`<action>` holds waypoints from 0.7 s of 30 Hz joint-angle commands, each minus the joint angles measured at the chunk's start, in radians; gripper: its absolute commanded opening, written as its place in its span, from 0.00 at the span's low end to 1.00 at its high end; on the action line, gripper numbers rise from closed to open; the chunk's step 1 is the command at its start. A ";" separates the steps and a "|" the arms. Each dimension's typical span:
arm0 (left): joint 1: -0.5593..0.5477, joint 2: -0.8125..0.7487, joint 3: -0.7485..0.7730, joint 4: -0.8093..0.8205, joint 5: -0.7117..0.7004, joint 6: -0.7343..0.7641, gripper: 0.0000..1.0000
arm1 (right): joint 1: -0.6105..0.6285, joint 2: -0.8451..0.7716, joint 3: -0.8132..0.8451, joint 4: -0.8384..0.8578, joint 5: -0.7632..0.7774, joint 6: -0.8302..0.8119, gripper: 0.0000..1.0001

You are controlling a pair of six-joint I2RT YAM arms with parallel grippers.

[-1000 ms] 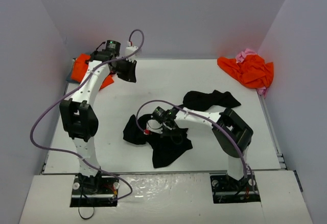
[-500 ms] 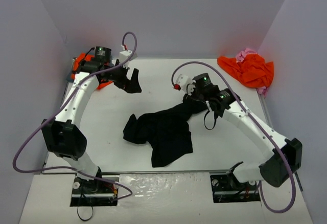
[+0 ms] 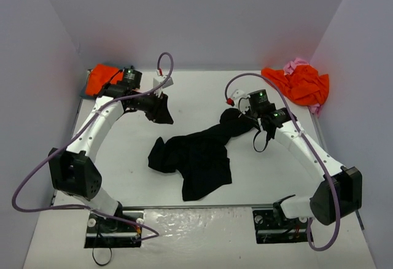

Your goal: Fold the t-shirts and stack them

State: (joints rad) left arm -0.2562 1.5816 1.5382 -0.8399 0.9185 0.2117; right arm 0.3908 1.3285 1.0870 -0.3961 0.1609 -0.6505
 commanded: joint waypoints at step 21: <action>-0.290 -0.065 -0.236 0.014 0.290 0.018 0.97 | -0.259 -0.120 -0.047 0.164 -0.078 0.149 0.00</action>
State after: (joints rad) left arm -0.4950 1.5196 1.3144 -0.8497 1.0807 0.2565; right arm 0.1493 1.2577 1.0218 -0.2884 0.1013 -0.5272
